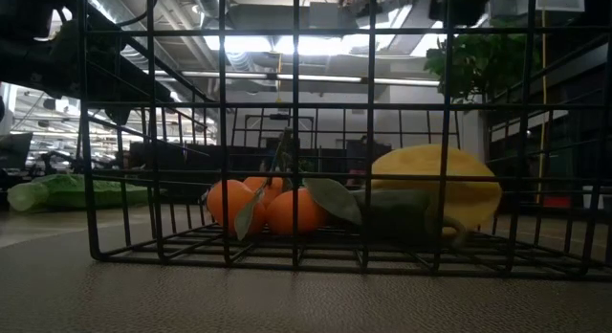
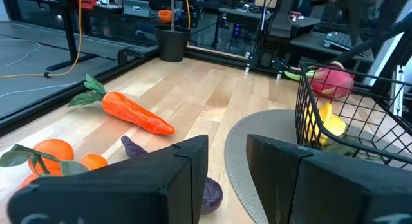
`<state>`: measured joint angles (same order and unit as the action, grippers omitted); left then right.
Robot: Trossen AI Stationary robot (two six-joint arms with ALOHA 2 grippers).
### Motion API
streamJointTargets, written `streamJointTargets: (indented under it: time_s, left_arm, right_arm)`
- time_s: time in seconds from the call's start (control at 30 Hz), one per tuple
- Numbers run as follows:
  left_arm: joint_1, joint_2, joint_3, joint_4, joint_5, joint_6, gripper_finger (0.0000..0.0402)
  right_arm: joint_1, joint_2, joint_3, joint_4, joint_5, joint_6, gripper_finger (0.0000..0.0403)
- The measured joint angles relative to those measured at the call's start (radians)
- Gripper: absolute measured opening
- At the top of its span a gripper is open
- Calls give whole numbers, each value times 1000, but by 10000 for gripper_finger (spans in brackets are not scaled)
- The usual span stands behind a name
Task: Build produce basket
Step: Put the dragon fruit into the black wire basket
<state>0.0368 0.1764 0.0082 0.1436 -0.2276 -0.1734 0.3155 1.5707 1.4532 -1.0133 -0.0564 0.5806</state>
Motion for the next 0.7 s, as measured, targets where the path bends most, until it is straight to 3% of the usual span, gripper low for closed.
streamJointTargets:
  time_s: [0.17, 0.37, 0.53, 0.7]
  left_arm:
    - [0, 0, 0, 0, 0, 0, 98]
    - [0, 0, 0, 0, 0, 0, 98]
    - [0, 0, 0, 0, 0, 0, 98]
    - [0, 0, 0, 0, -2, 0, 98]
  right_arm:
    - [0, -1, 89, -270, -7, 162, 105]
    - [85, -1, 112, -571, 0, 451, 105]
    - [172, -16, 49, -557, -20, 748, 105]
    - [265, -23, -76, -555, -181, 1041, 105]
